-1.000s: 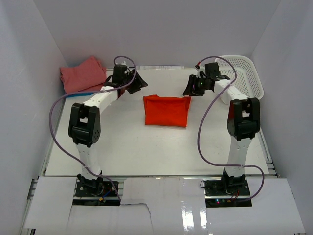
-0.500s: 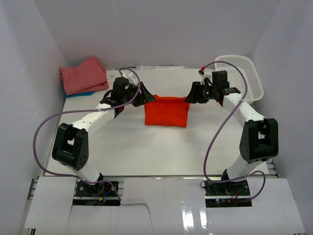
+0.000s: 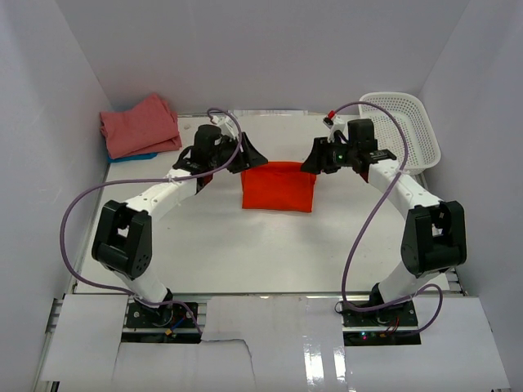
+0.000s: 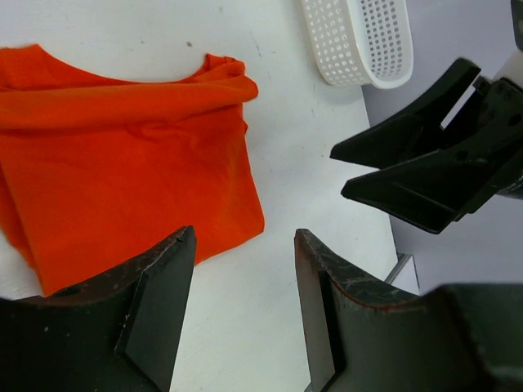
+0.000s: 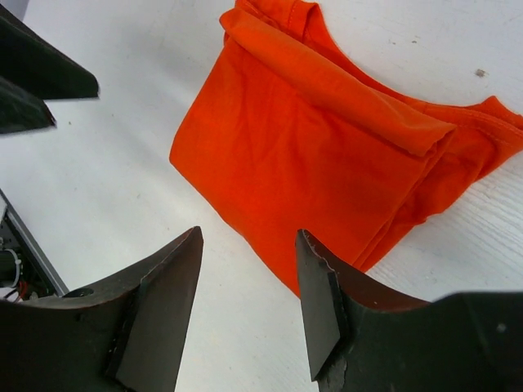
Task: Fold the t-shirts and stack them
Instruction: Smooth out wrinkles on the folded tshirt
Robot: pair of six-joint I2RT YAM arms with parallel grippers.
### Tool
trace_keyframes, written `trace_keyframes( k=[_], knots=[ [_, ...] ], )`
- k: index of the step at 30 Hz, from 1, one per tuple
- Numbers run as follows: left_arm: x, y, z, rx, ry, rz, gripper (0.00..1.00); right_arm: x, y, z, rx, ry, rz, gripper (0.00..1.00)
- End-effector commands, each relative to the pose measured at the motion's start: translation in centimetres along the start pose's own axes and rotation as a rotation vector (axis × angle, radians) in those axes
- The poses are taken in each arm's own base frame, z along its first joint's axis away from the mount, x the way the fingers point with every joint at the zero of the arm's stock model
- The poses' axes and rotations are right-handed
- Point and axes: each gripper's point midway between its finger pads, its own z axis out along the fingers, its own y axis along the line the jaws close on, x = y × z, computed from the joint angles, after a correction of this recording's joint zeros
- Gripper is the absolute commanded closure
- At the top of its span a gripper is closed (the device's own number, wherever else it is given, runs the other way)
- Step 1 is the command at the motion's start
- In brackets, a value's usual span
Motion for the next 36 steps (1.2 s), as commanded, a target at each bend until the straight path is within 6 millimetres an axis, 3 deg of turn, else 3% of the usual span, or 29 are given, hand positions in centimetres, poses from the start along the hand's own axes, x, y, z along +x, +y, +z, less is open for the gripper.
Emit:
trace_keyframes(
  k=[1, 5, 11, 13, 16, 18, 20, 21, 22, 36],
  knots=[
    [1.8, -2.3, 0.8, 0.086, 0.039, 0.024, 0.38, -1.7, 1.4, 0.7, -0.066, -0.032, -0.009, 0.45],
    [4.4, -2.4, 1.8, 0.114, 0.076, 0.002, 0.41, -0.9, 1.3, 1.9, -0.086, -0.003, 0.03, 0.47],
    [7.6, 0.0, 2.3, 0.075, 0.135, -0.029, 0.53, -0.1, 0.6, 3.6, -0.11, 0.017, 0.091, 0.56],
    [8.1, 0.6, 2.5, 0.066, 0.145, -0.023, 0.57, 0.0, 0.2, 4.4, -0.113, 0.025, 0.114, 0.76],
    [8.7, 2.0, 3.0, 0.032, 0.151, -0.008, 0.6, -0.1, 0.3, 5.5, -0.146, 0.029, 0.138, 0.91],
    [8.9, 2.5, 3.4, 0.022, 0.154, -0.003, 0.63, 0.1, 0.3, 6.4, -0.163, 0.037, 0.15, 0.92],
    [9.4, 3.1, 4.1, 0.019, 0.172, -0.008, 0.74, 0.3, 0.5, 7.2, -0.173, 0.045, 0.164, 0.92],
    [9.7, 3.2, 4.3, 0.022, 0.182, -0.015, 0.84, 0.7, 0.6, 7.8, -0.18, 0.055, 0.166, 0.92],
    [10.0, 3.5, 4.8, 0.024, 0.19, -0.025, 1.0, 0.9, 0.7, 8.2, -0.182, 0.062, 0.171, 0.92],
    [11.7, 4.7, 5.6, 0.032, 0.215, -0.052, 1.0, 0.8, -0.2, 12.5, -0.235, 0.068, 0.19, 0.92]
  ],
)
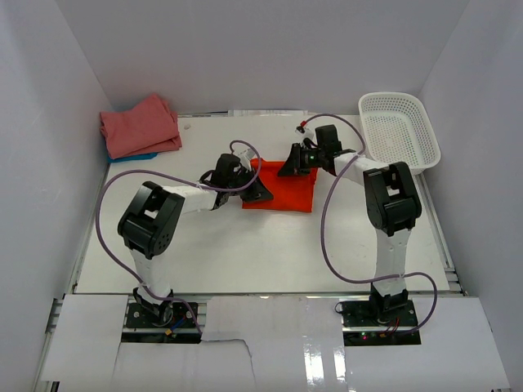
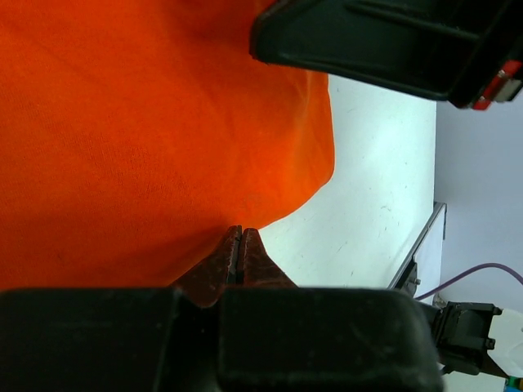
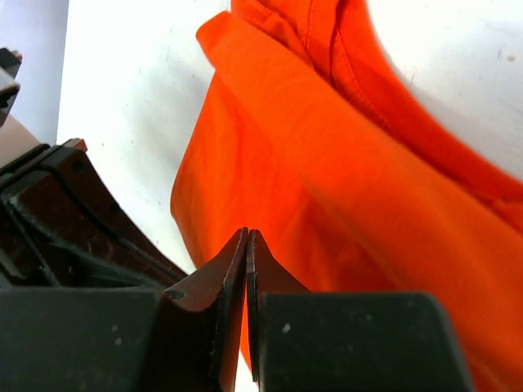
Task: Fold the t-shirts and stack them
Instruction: Smooth out wrinkles on the folded tshirt
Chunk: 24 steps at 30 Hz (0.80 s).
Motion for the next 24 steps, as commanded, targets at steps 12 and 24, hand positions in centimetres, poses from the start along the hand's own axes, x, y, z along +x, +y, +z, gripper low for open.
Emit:
trace_keyframes(
  k=[12, 24],
  knots=[
    [0.4, 2.1, 1.1, -0.05, -0.013, 0.037, 1.0, -1.5, -0.7, 3.3, -0.083, -0.023, -0.025, 0.92],
    [2.3, 5.1, 2.4, -0.111, 0.03, 0.012, 1.0, -1.9, -2.2, 5.0, -0.091, -0.027, -0.035, 0.92]
  ],
)
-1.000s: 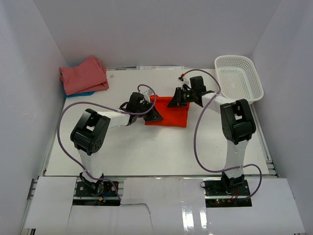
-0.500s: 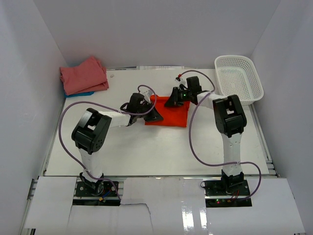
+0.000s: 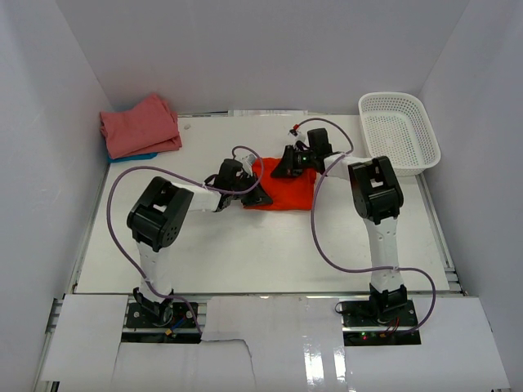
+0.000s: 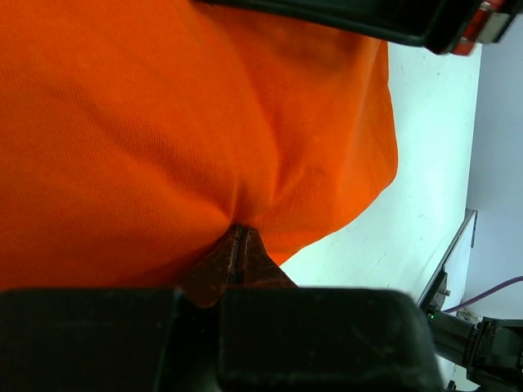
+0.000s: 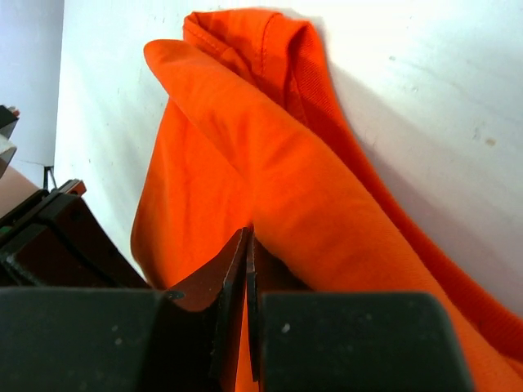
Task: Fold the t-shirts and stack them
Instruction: Smooth out wrinkles on the folded tshirt
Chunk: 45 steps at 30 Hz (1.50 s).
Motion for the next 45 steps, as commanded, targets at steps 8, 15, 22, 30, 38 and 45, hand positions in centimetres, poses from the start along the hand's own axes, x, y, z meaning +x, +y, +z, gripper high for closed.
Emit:
trace_keyframes(
  k=[8, 15, 22, 30, 38, 45],
  knots=[
    [2.1, 2.4, 0.4, -0.065, 0.039, 0.002, 1.0, -3.1, -2.3, 2.1, 0.003, -0.049, -0.052, 0.92],
    [3.0, 2.5, -0.1, -0.071, 0.05, -0.001, 1.0, -5.7, -4.7, 1.6, 0.034, -0.1, -0.047, 0.91],
    [3.5, 2.2, -0.9, -0.068, 0.052, 0.002, 1.0, -12.0, -5.9, -0.7, 0.081, -0.189, -0.115, 0.89],
    [2.0, 0.2, -2.0, -0.035, 0.013, 0.015, 1.0, -16.0, -0.8, -4.6, 0.07, -0.224, -0.195, 0.9],
    [-2.2, -4.9, -4.2, 0.043, -0.074, 0.043, 1.0, -10.5, 6.0, -9.0, 0.057, -0.157, -0.223, 0.9],
    [-6.2, -8.9, -6.6, 0.042, -0.157, 0.085, 1.0, -2.6, 7.2, -10.6, 0.085, -0.078, -0.115, 0.88]
  ],
)
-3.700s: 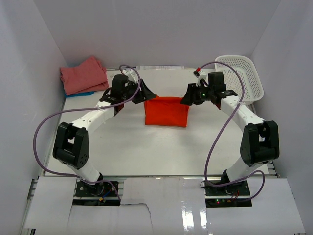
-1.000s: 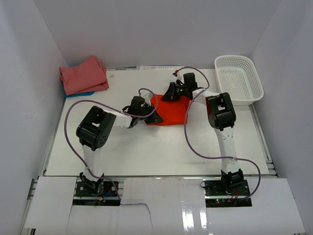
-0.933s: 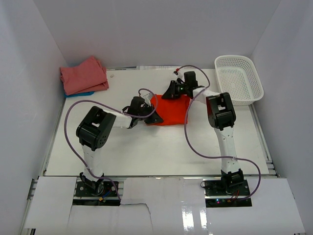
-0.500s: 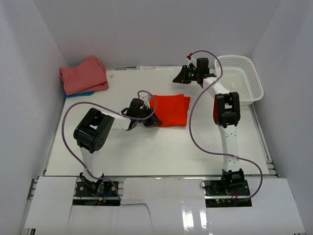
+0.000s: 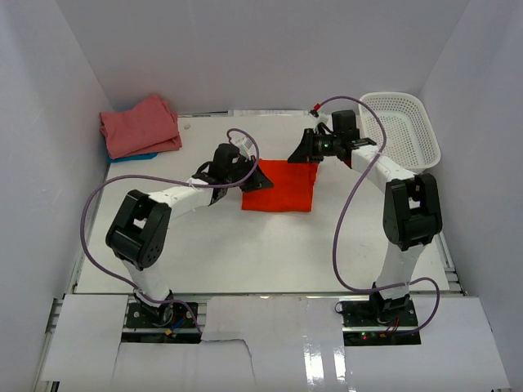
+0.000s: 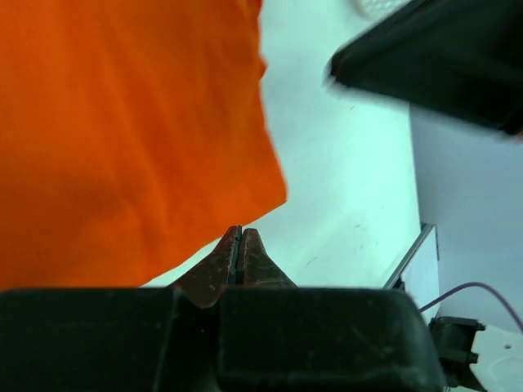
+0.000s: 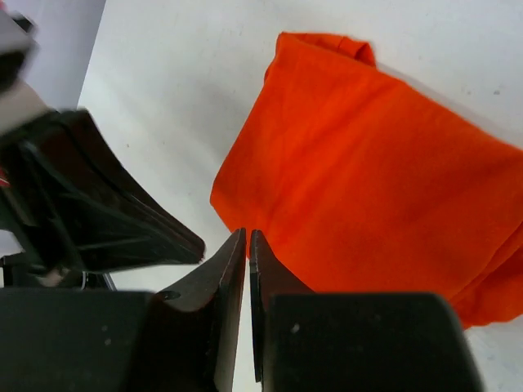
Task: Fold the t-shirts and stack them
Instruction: Smooth out wrinkles on the folded tshirt
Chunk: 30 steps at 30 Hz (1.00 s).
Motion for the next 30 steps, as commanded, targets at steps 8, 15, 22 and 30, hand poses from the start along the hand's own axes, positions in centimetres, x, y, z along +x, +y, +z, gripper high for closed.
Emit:
trace_keyframes(
  k=[8, 15, 22, 30],
  knots=[
    [-7.7, -1.2, -1.4, -0.004, -0.101, 0.02, 1.0, 8.8, -0.2, 0.4, -0.009, 0.138, 0.112, 0.9],
    [-8.6, 2.7, 1.8, -0.035, -0.074, 0.028, 1.0, 10.9, -0.4, 2.3, -0.039, 0.181, 0.129, 0.92],
    [-7.2, 5.6, 5.1, -0.012, -0.05, 0.025, 1.0, 12.3, -0.9, 4.4, -0.049, 0.223, 0.153, 0.92],
    [-6.4, 7.7, 5.9, -0.063, -0.04, 0.025, 1.0, 15.2, -3.5, 5.5, -0.007, 0.263, 0.183, 0.92]
  ],
)
